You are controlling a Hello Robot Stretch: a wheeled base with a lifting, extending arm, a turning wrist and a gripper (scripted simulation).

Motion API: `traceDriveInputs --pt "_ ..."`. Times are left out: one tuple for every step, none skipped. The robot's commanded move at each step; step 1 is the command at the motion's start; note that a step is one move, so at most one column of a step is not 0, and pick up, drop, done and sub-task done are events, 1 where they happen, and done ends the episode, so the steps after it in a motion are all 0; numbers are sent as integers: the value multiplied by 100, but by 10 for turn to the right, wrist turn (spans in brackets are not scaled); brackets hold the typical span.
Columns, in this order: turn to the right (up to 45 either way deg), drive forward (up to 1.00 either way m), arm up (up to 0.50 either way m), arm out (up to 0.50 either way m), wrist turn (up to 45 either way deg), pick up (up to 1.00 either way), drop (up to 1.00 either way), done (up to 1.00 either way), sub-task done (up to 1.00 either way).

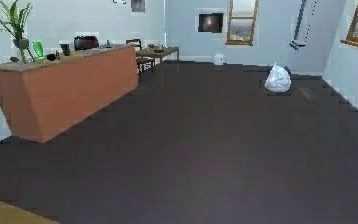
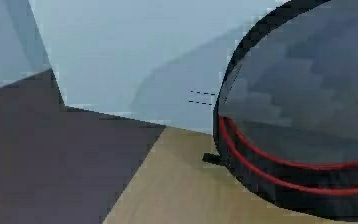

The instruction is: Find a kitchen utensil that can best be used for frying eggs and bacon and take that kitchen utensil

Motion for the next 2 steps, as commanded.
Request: traceDriveInputs --pt "0 100 0 0 0 0 0 0 0" --pt "0 100 0 0 0 0 0 0 0"
